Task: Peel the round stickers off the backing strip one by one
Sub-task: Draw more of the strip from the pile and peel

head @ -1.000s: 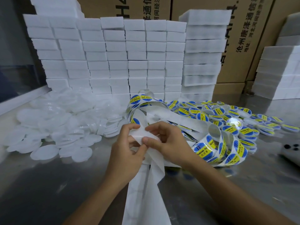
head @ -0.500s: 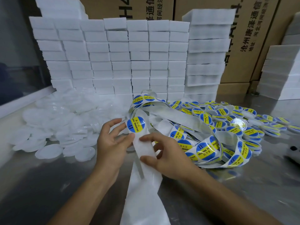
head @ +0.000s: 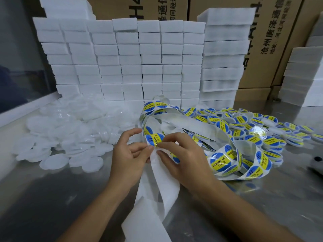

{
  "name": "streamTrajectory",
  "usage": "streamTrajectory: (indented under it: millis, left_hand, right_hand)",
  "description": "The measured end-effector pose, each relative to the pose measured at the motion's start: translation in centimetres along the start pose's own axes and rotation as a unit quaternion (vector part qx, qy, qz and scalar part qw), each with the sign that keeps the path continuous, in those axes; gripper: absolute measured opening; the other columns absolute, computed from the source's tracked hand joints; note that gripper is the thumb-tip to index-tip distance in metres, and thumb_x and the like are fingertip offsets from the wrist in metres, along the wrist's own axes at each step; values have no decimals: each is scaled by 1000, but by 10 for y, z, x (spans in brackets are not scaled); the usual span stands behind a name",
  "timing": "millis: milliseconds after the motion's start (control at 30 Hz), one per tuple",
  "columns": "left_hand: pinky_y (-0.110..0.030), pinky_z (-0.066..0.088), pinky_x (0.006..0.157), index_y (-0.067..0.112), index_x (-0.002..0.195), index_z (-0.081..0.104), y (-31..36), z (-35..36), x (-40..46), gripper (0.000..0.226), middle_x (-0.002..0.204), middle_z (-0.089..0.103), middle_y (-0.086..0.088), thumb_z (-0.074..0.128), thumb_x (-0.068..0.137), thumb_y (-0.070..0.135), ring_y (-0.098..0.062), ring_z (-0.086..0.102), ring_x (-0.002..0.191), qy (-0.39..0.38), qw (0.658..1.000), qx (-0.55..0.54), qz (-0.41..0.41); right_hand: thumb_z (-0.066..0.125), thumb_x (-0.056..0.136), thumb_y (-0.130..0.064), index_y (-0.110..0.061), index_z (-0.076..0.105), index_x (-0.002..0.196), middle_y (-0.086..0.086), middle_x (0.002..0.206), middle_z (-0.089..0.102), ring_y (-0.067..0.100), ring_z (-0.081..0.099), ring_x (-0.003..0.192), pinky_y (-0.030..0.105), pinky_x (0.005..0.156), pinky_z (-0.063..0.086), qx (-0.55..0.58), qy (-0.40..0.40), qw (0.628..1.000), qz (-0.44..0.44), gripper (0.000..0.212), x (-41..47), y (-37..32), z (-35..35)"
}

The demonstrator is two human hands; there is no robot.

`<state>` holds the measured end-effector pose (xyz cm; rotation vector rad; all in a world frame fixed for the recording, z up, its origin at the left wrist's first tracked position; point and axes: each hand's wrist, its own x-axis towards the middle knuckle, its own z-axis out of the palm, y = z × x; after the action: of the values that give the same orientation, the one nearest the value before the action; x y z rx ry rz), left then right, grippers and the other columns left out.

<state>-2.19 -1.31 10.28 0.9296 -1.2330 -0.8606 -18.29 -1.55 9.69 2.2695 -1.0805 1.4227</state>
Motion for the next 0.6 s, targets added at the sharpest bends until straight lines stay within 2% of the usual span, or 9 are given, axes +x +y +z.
streamTrajectory:
  millis: [167, 267, 333, 433, 500, 600]
  left_hand:
    - [-26, 58, 69, 28, 115, 54, -1, 1, -2, 47, 79, 76, -6, 70, 84, -3, -19, 73, 72, -38, 999, 16, 15]
    - [-29, 58, 73, 34, 112, 54, -2, 2, -3, 50, 77, 75, -1, 70, 83, -4, -21, 71, 72, -50, 993, 84, 59]
    - [-25, 57, 73, 38, 110, 53, -3, 3, -5, 52, 78, 73, 3, 69, 84, -4, -17, 70, 71, -53, 985, 128, 98]
    - [-11, 50, 70, 42, 110, 51, -3, 2, -5, 56, 79, 71, 10, 68, 84, -5, -10, 68, 74, -58, 970, 178, 155]
    - [-7, 47, 70, 43, 108, 50, -2, 1, -5, 57, 79, 70, 12, 66, 84, -6, -9, 67, 75, -60, 964, 194, 172]
    - [-7, 46, 67, 39, 102, 50, -3, -1, -6, 52, 79, 69, 12, 64, 84, -7, -8, 66, 74, -57, 964, 198, 167]
  right_hand:
    - [71, 90, -16, -11, 76, 95, 4, 95, 70, 27, 66, 79, 42, 63, 53, -18, -6, 1000, -23, 9, 1, 3, 0]
    - [71, 89, -15, -10, 76, 94, 5, 93, 70, 28, 66, 76, 42, 61, 53, -31, -13, 999, -35, 9, 0, 3, -1]
    - [72, 88, -13, -9, 75, 92, 6, 90, 70, 28, 65, 74, 41, 59, 53, -39, -14, 998, -45, 7, 0, 2, 0]
    - [68, 90, -14, -7, 73, 90, 6, 86, 68, 27, 64, 71, 42, 58, 52, -26, -19, 999, -36, 8, 1, 1, 0]
    - [65, 91, -14, -6, 71, 90, 6, 84, 66, 24, 63, 71, 42, 59, 52, 3, -24, 1000, -11, 10, 1, -1, 0]
    - [68, 89, -10, -7, 70, 86, 1, 79, 65, 14, 62, 68, 33, 63, 52, 96, -21, 993, 66, 4, 2, -2, -1]
